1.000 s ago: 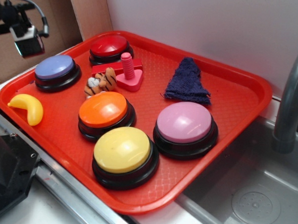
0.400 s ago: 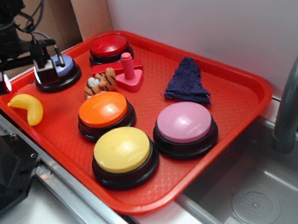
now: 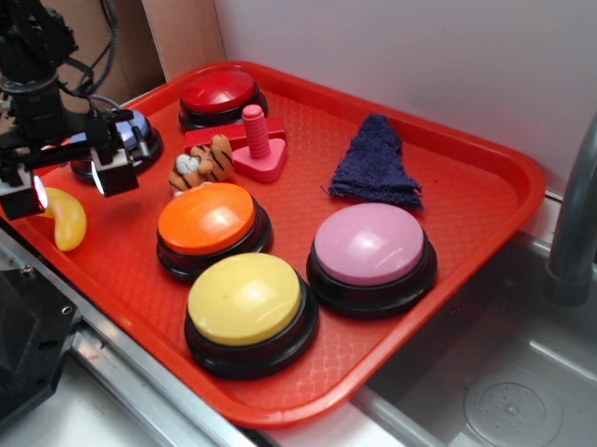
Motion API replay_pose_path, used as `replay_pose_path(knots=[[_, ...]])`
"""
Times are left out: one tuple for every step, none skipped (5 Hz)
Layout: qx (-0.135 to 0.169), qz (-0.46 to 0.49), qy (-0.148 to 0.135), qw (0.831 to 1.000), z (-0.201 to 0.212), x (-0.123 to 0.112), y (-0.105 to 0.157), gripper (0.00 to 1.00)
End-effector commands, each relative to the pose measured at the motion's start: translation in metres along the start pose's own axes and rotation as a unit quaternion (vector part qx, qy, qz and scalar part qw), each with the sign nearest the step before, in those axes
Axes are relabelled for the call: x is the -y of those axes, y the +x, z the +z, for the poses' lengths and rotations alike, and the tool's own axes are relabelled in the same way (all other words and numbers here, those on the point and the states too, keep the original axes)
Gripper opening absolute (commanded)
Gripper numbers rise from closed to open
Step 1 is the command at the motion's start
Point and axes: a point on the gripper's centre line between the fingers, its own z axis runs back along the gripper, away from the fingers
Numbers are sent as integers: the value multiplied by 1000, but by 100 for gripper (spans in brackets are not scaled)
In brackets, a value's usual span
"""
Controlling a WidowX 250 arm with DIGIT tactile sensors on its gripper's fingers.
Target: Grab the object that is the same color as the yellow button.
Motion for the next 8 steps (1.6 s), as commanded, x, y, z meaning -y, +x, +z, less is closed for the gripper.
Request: replay_pose_path(knots=[[12, -22, -21, 999, -3, 7, 5, 100], [13, -23, -23, 999, -3, 8, 4, 100], [12, -21, -28, 999, -3, 9, 5, 0], [9, -21, -35, 999, -1, 8, 5, 0], [10, -22, -39, 999, 5, 8, 7, 0], [19, -30, -49, 998, 17, 8, 9, 0], [35, -63, -61, 996, 42, 10, 11, 0], [32, -151, -77, 985, 69, 18, 7, 0]])
